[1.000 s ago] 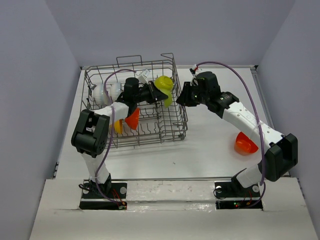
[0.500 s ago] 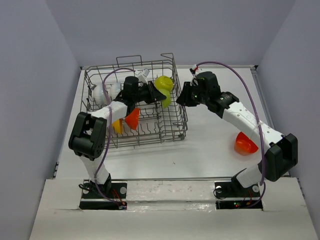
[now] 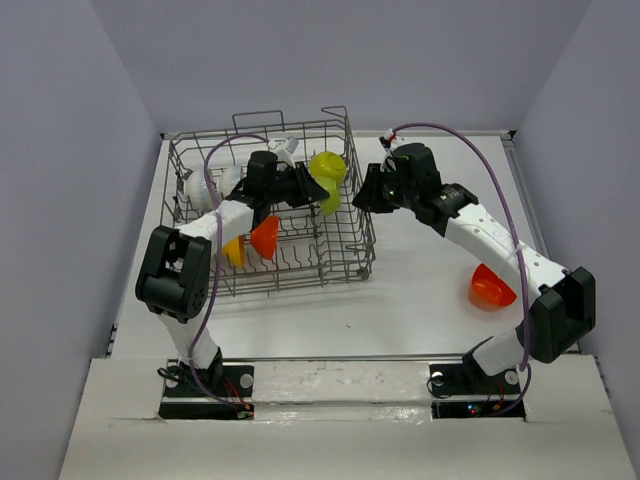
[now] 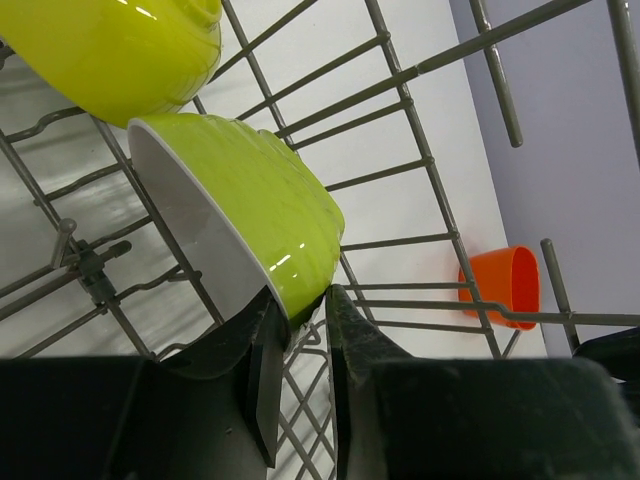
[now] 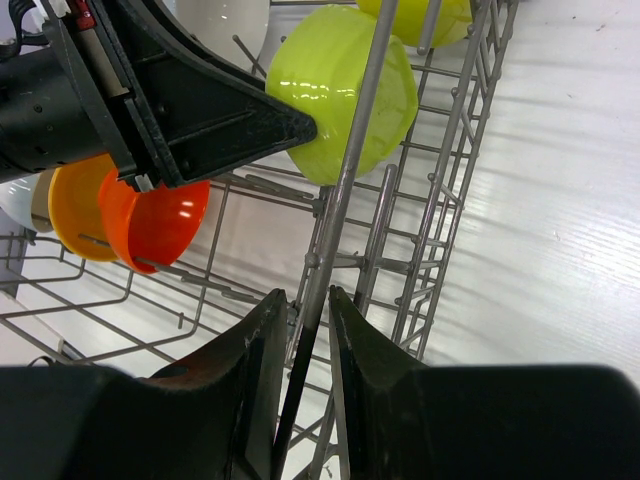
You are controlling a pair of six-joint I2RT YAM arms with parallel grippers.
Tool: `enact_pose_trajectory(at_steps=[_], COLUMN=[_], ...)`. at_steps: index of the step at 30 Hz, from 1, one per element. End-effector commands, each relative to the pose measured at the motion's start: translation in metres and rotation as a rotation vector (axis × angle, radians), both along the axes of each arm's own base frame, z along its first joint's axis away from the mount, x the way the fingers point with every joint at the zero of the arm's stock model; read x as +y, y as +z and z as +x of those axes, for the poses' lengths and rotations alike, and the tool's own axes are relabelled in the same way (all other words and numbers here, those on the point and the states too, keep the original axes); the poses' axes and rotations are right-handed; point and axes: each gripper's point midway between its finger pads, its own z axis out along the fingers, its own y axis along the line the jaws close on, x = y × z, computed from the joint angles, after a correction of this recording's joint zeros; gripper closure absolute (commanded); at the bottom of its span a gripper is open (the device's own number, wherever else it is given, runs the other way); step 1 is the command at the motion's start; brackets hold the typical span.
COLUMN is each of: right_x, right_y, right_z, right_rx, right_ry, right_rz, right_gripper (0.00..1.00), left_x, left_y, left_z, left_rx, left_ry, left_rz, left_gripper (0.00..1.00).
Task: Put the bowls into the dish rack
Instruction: Place the upside down bowl on the dish rack.
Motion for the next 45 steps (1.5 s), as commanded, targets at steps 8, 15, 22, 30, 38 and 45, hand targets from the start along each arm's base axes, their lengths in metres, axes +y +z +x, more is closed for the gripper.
enact_pose_trajectory(at_steps=[8, 15, 22, 30, 38, 45], right_x=[0.005, 0.005, 0.005, 0.005, 0.005, 0.005], right_y=[0.01, 0.01, 0.007, 0.007, 0.005, 0.005], right_z=[0.001, 0.002, 0.001, 0.001, 0.001, 0.001], right_rx=[-0.04, -0.041, -0.036, -0.036, -0.034, -0.033], right_ry=[0.02, 0.02, 0.021, 0.02, 0.019, 0.021], right_rz=[0.005, 0.005, 0.003, 0.002, 0.002, 0.006], right_gripper=[0.71, 0.71, 0.71, 0.71, 0.71, 0.71], left_x=[0.033, 0.035, 0.034, 0.033, 0.035, 0.037], left_y=[-0.013, -0.016, -0.018, -0.021, -0.021, -0.024], left_z=[0.007, 0.005, 0.004, 0.002, 0.0, -0.002], left_rx=[0.022, 0.025, 0.023, 0.025, 0.024, 0.027], left_ry=[0.108, 0.111, 0.1, 0.095, 0.1, 0.105], left_rz=[0.121, 0.132, 0.137, 0.141, 0.145, 0.155], left_gripper=[0.68, 0.59, 0.52, 0.49, 0.53, 0.56])
